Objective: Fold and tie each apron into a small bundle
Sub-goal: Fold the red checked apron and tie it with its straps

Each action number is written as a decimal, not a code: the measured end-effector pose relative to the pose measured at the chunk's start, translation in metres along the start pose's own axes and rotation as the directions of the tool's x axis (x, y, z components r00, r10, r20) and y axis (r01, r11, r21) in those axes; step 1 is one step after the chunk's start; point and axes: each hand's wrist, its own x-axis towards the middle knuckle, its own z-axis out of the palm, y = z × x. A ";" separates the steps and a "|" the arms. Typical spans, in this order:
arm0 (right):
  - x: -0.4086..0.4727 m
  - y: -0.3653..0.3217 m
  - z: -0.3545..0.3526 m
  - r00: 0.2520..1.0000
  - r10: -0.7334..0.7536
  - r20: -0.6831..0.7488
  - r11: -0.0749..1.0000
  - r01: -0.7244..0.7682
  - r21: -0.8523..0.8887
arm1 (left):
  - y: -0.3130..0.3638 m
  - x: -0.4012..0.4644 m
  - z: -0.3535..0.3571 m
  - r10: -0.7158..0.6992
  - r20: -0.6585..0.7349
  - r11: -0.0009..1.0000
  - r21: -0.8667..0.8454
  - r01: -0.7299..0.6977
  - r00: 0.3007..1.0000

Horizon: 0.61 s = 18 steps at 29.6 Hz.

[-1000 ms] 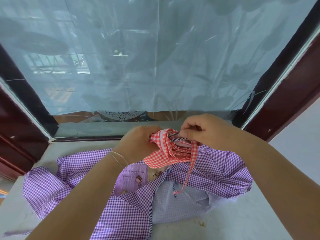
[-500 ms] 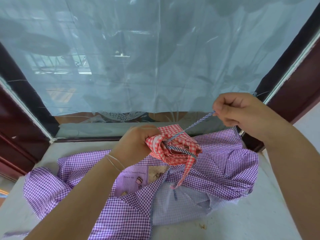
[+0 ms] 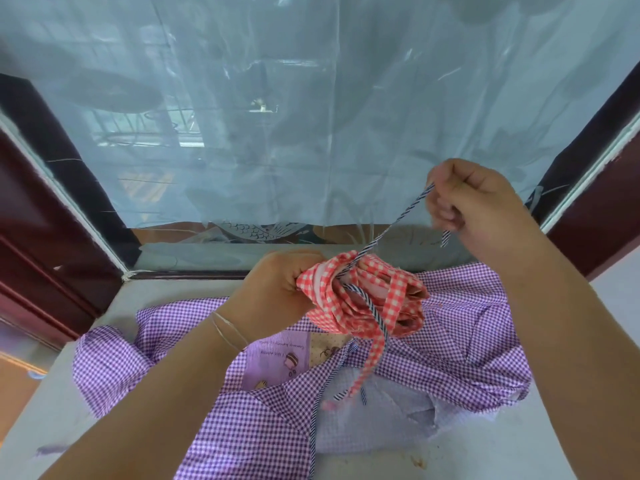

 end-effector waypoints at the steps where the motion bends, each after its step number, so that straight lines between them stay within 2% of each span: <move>1: -0.002 -0.008 0.000 0.999 -0.035 0.026 0.999 0.036 -0.037 | -0.003 -0.001 0.001 -0.043 -0.010 0.999 -0.001 0.043 0.999; 4: -0.011 -0.028 0.009 0.979 -0.130 0.155 0.975 0.154 -0.158 | -0.013 0.000 0.002 -0.219 -0.072 0.975 -0.053 0.216 0.973; 6: -0.016 -0.031 0.015 0.967 -0.117 0.228 0.968 0.162 -0.189 | -0.018 0.005 0.005 -0.357 -0.125 0.934 -0.062 0.352 0.926; 7: -0.017 -0.029 0.017 0.972 -0.090 0.217 0.967 0.137 -0.214 | -0.020 0.007 0.006 -0.422 -0.144 0.907 -0.075 0.415 0.895; 9: -0.016 -0.016 0.018 0.996 -0.037 0.085 0.961 0.059 -0.272 | -0.022 0.012 0.006 -0.515 -0.145 0.856 -0.148 0.496 0.845; 11: -0.010 0.000 0.016 0.992 -0.006 -0.122 0.897 -0.049 -0.439 | -0.023 0.014 0.007 -0.577 -0.067 0.797 -0.264 0.543 0.814; 12: -0.006 0.006 0.014 0.979 0.038 -0.200 0.874 -0.130 -0.468 | -0.024 0.016 0.007 -0.595 -0.012 0.765 -0.316 0.562 0.804; 13: -0.005 0.010 0.012 0.960 0.128 -0.247 0.896 -0.219 -0.386 | -0.024 0.016 0.009 -0.608 0.045 0.735 -0.346 0.583 0.793; 14: -0.004 0.012 0.011 0.938 0.240 -0.249 0.935 -0.292 -0.199 | -0.024 0.015 0.011 -0.618 0.085 0.717 -0.345 0.605 0.782; 16: -0.004 0.006 0.011 0.916 0.382 -0.122 0.915 -0.356 0.189 | -0.025 0.015 0.017 -0.643 0.111 0.705 -0.303 0.642 0.758; 18: -0.008 -0.001 0.015 0.927 0.372 -0.045 0.896 -0.346 0.278 | -0.028 0.016 0.022 -0.691 0.064 0.681 -0.277 0.678 0.720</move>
